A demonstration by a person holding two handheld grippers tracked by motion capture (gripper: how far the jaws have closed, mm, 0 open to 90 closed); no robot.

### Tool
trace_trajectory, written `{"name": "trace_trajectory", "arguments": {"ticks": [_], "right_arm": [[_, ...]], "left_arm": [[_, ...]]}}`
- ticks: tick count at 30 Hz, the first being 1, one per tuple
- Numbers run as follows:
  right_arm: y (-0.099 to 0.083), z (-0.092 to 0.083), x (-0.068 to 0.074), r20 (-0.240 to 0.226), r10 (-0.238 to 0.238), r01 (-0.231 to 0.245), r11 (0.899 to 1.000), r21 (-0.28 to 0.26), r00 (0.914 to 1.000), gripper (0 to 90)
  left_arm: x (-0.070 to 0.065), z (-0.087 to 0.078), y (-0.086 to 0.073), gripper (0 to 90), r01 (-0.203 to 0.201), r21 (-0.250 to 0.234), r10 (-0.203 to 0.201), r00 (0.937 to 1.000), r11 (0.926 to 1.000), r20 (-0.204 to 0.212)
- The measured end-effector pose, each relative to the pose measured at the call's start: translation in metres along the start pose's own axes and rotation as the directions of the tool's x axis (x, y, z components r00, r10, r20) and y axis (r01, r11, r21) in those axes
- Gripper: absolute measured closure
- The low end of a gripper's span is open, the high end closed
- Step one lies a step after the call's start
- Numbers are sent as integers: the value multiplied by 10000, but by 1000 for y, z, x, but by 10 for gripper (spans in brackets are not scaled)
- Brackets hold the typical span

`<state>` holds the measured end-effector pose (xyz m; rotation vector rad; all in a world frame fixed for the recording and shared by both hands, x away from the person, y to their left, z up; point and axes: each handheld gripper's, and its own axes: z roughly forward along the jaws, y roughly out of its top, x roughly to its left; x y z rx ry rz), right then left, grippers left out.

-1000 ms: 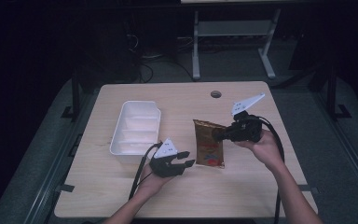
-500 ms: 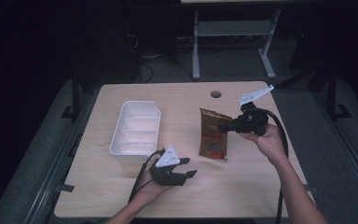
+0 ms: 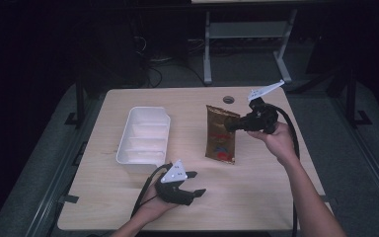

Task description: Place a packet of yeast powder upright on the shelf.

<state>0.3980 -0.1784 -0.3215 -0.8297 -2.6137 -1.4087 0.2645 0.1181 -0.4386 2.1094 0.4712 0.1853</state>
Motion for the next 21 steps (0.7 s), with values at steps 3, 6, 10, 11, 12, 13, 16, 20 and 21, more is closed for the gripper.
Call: {"name": "trace_trajectory", "arguments": {"ticks": [3, 6, 10, 11, 12, 13, 16, 20, 21], "right_arm": [[9, 5, 2, -93, -32, 32, 10000, -9, 10000, 859], [17, 10, 3, -204, -133, 133, 9999, -16, 9997, 859], [30, 19, 7, -359, -270, 270, 9996, -4, 9990, 859], [34, 23, 7, -396, -328, 329, 9995, 24, 9987, 859], [37, 25, 8, -412, -341, 342, 9994, 30, 9986, 859], [41, 28, 9, -453, -370, 371, 9993, 23, 9983, 859], [48, 34, 10, -513, -389, 390, 9992, 18, 9979, 859], [57, 41, 12, -555, -498, 502, 9987, 54, 9972, 859], [59, 42, 12, -576, -505, 506, 9987, 17, 9971, 859]], "left_arm": [[0, -1, -1, 331, 7, -36, -7, 10000, 10000, 58], [-1, -2, -1, 318, -37, -74, 38, 10000, 10000, 67], [-1, -3, -1, 311, -130, -75, 131, 9999, 9999, 61], [-1, -3, -1, 307, -164, -60, 164, 9998, 9998, 72], [-1, -3, -1, 302, -164, -60, 164, 9998, 9998, 72], [-1, -3, -1, 296, -196, -47, 196, 9998, 9998, 76], [0, -3, -2, 287, -185, -62, 186, 9998, 9998, 115], [0, -4, -2, 280, -116, -112, 117, 9999, 9999, 95], [0, -4, -2, 279, -119, -116, 120, 9999, 9999, 91]]}}
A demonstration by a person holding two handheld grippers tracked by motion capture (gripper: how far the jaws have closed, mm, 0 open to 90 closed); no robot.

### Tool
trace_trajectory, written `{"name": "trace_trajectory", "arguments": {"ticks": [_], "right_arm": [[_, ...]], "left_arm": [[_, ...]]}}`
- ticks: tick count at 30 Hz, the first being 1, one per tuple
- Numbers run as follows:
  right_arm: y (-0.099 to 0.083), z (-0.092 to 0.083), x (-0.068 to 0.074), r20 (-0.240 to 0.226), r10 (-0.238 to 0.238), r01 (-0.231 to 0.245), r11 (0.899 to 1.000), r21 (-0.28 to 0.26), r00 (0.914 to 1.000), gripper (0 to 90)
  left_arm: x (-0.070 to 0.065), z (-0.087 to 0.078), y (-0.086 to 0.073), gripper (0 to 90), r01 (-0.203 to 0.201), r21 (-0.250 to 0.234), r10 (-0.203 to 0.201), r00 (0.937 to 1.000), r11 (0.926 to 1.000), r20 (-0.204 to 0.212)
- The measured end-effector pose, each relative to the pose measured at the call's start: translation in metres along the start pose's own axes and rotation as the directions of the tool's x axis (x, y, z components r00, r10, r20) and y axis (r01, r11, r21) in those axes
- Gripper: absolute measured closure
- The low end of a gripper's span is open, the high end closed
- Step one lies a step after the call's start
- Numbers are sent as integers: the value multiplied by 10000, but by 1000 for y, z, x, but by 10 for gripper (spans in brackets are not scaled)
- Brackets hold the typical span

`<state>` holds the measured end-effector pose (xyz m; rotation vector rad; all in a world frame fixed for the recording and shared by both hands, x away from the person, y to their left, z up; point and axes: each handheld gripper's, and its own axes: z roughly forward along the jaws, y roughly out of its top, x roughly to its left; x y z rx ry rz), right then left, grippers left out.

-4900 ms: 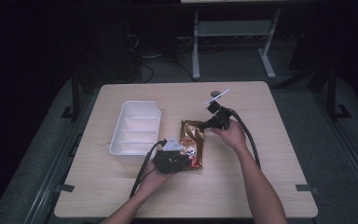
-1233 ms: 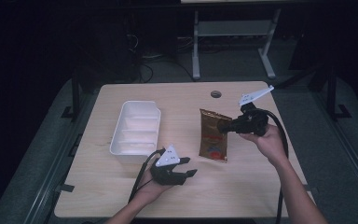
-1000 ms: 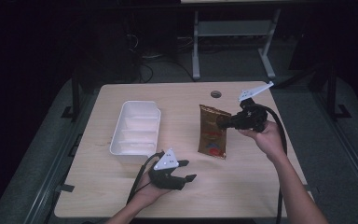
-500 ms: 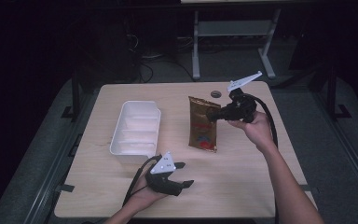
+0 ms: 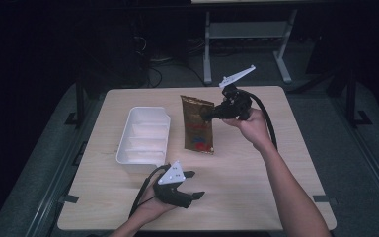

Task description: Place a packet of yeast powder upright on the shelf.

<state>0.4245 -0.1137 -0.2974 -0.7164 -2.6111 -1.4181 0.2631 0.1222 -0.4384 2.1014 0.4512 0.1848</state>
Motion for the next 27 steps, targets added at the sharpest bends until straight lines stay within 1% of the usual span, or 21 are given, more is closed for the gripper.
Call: {"name": "trace_trajectory", "arguments": {"ticks": [3, 10, 13, 15, 18, 20, 27], "right_arm": [[4, 3, -1, -90, 91, -91, 10000, 1, 9999, 860], [14, 13, -1, -195, 22, -21, 10000, 36, 9998, 860], [19, 19, -1, -322, 28, -25, 10000, 81, 9995, 859], [20, 21, -1, -326, 10, -7, 9999, 117, 9995, 859], [28, 26, 2, -406, -82, 88, 9999, 128, 9991, 860], [32, 28, 4, -447, -164, 166, 9998, 53, 9989, 860], [43, 36, 6, -577, -182, 186, 9998, 65, 9982, 860]], "left_arm": [[0, 0, 0, 278, 35, -37, -35, 10000, 10000, 19], [0, 0, -1, 278, 4, -7, -4, 10000, 10000, 3], [1, 0, -1, 278, 11, 13, -11, 10000, 10000, 15], [1, 0, -1, 277, 26, 23, -26, 10000, 10000, 0], [4, -2, -2, 277, 111, -23, -111, 9999, 9999, -17], [4, -2, -2, 277, 100, -25, -100, 9999, 9999, -26], [5, -2, -3, 274, 137, -65, -137, 9999, 9999, -101]]}}
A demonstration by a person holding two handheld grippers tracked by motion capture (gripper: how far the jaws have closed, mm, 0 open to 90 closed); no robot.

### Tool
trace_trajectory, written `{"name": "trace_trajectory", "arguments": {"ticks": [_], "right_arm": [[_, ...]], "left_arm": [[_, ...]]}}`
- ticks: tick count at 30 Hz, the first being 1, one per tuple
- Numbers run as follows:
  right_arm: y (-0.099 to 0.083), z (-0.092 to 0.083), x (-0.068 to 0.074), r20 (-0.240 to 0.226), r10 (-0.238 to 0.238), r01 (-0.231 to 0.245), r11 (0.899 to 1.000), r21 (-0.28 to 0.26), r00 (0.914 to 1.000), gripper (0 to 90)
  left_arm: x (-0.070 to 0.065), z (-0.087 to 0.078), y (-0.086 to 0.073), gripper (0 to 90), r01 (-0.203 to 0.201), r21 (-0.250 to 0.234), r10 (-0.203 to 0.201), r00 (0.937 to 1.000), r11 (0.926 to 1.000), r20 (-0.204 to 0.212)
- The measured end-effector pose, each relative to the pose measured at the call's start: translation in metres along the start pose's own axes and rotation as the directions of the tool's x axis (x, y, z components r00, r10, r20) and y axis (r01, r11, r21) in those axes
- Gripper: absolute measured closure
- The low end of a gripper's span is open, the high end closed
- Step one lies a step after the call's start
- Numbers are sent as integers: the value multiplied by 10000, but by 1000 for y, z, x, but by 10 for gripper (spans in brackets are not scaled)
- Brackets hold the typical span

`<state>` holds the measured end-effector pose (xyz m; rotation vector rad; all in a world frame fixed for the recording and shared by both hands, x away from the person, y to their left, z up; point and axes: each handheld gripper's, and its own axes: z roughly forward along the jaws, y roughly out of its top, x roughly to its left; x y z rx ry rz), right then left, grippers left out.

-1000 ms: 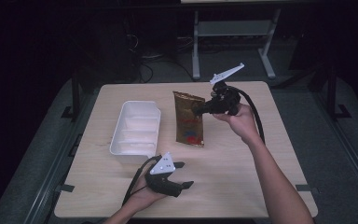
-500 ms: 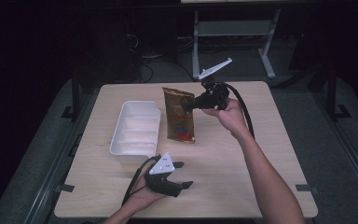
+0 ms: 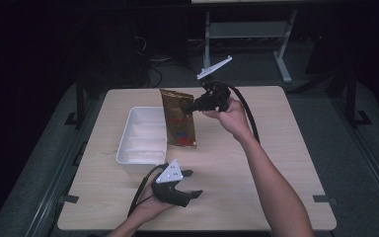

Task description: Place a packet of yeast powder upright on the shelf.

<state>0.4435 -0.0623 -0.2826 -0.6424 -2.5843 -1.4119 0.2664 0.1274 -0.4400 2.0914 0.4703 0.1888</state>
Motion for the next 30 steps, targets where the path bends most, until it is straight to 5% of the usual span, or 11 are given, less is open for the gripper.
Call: {"name": "trace_trajectory", "arguments": {"ticks": [17, 30], "right_arm": [[32, 42, 6, -497, -390, 391, 9992, 4, 9980, 861], [39, 67, -2, -600, -296, 289, 9995, -118, 9978, 862]], "left_arm": [[3, -2, -1, 269, 47, -43, -47, 10000, 10000, 5], [5, -2, -2, 253, 221, -67, -221, 9997, 9997, -35]]}}
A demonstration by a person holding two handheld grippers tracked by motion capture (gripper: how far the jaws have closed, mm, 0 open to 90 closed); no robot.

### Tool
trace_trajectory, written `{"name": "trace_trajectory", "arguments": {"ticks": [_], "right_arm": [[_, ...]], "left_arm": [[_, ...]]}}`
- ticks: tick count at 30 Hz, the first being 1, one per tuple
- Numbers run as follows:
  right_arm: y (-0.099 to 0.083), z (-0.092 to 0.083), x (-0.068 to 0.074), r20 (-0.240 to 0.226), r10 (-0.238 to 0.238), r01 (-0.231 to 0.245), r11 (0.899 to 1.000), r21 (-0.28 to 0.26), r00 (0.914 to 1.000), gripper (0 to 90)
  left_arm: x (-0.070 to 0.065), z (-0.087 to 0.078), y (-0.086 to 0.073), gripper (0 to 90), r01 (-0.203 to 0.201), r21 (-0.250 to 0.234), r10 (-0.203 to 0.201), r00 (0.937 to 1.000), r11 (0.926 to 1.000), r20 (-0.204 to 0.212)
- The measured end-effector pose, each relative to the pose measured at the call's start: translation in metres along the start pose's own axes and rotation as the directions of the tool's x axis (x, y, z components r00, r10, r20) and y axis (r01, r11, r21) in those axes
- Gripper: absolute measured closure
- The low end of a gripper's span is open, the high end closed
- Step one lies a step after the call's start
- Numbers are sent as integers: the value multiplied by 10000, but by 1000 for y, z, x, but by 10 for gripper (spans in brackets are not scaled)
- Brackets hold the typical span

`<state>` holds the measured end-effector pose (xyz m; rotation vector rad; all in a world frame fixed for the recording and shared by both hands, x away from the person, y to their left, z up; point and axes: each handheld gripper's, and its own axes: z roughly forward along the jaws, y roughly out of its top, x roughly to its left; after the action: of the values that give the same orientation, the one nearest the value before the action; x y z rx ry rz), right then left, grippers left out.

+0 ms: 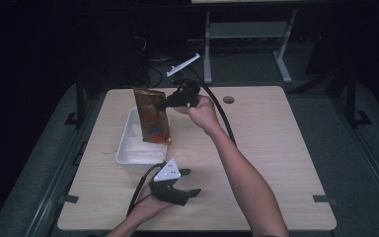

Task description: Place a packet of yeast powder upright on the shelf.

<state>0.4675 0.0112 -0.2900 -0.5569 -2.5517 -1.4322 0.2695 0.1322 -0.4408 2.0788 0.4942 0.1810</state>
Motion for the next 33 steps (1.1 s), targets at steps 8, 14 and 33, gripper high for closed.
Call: {"name": "trace_trajectory", "arguments": {"ticks": [8, 14, 33], "right_arm": [[-1, 14, -4, -14, 118, -118, 9999, 54, 9999, 862], [-2, 22, -6, -68, 142, -142, 9999, 53, 9999, 862], [-4, 43, -13, -206, 317, -315, 9995, 57, 9993, 861]], "left_arm": [[-1, 1, -1, 253, 17, 38, -18, 10000, 10000, 10], [1, 1, -1, 243, 75, 4, -75, 9999, 10000, -68], [1, 0, -2, 242, 67, 17, -67, 10000, 10000, -48]]}}
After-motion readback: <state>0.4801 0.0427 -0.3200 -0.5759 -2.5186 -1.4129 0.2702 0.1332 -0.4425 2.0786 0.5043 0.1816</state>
